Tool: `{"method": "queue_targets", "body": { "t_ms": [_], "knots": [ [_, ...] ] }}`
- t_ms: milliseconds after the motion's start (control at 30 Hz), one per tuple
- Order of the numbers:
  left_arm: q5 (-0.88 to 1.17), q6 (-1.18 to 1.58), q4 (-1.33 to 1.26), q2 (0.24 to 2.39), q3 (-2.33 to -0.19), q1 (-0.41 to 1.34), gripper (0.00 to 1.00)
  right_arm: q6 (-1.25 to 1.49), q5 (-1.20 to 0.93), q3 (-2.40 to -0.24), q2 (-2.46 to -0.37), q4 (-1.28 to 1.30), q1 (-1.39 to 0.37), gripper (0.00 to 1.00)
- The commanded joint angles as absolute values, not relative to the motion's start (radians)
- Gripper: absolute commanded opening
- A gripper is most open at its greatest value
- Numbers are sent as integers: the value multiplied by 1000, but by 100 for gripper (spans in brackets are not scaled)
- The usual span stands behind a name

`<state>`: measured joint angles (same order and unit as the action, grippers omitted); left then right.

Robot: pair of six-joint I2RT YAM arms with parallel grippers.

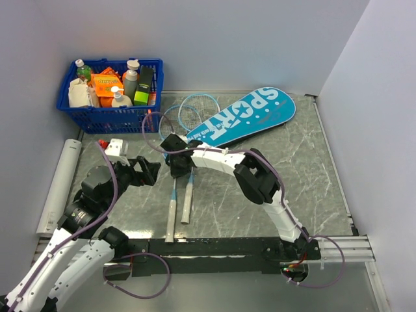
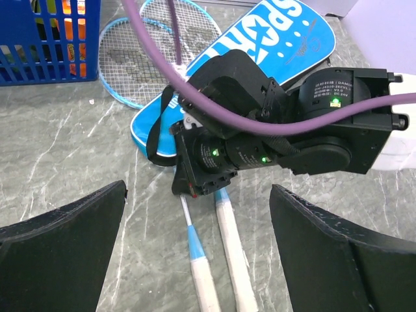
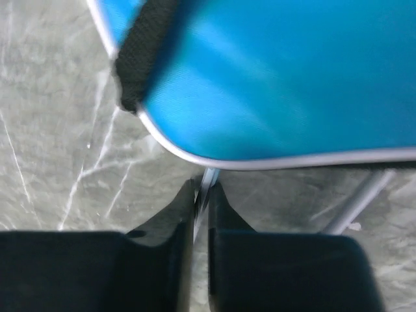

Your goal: Pack up the badminton gear

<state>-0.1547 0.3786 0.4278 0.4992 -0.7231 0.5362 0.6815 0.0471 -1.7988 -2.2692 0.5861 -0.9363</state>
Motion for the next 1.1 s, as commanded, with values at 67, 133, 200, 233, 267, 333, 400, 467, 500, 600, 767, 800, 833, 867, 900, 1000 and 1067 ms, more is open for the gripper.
{"method": "queue_targets", "body": {
  "t_ms": [67, 133, 200, 233, 267, 333, 400, 467, 500, 600, 767, 800, 833, 867, 900, 1000, 1067],
  "knots": [
    [-160, 370, 393, 488, -715, 537, 96, 730, 81, -1633, -2194, 503, -890, 0],
    [-164, 368, 391, 489, -716, 535, 96, 729, 72, -1565, -2142, 462, -867, 0],
    [-164, 367, 390, 491, -716, 535, 96, 716, 58, -1491, -2067, 422, -861, 0],
    [-163, 367, 388, 491, -716, 535, 96, 712, 49, -1471, -2043, 413, -858, 0],
    [-163, 368, 390, 491, -716, 535, 96, 703, 32, -1435, -1995, 396, -857, 0],
    [-166, 368, 390, 491, -715, 537, 96, 698, 20, -1399, -1921, 379, -856, 0],
    [-170, 370, 390, 488, -713, 535, 96, 692, 11, -1356, -1875, 370, -857, 0],
    [-173, 371, 391, 482, -715, 535, 96, 683, 5, -1329, -1813, 377, -856, 0],
    [-175, 371, 390, 482, -713, 535, 96, 678, 5, -1322, -1795, 385, -857, 0],
    [-176, 374, 393, 485, -713, 535, 96, 669, 38, -1292, -1727, 412, -857, 0],
    [-178, 377, 396, 482, -713, 535, 96, 664, 94, -1217, -1660, 442, -825, 0],
    [-178, 376, 394, 480, -712, 535, 96, 667, 91, -1197, -1649, 434, -816, 0],
    [-178, 377, 394, 479, -712, 535, 96, 673, 80, -1154, -1625, 414, -807, 0],
    [-179, 379, 394, 479, -710, 535, 96, 675, 81, -1135, -1614, 410, -795, 0],
    [-181, 379, 394, 477, -713, 535, 96, 678, 86, -1118, -1602, 407, -790, 0],
    [-179, 379, 394, 476, -712, 535, 96, 680, 98, -1056, -1545, 394, -776, 0],
    [-176, 379, 394, 479, -712, 535, 96, 680, 110, -1020, -1499, 399, -766, 0]
  ]
}}
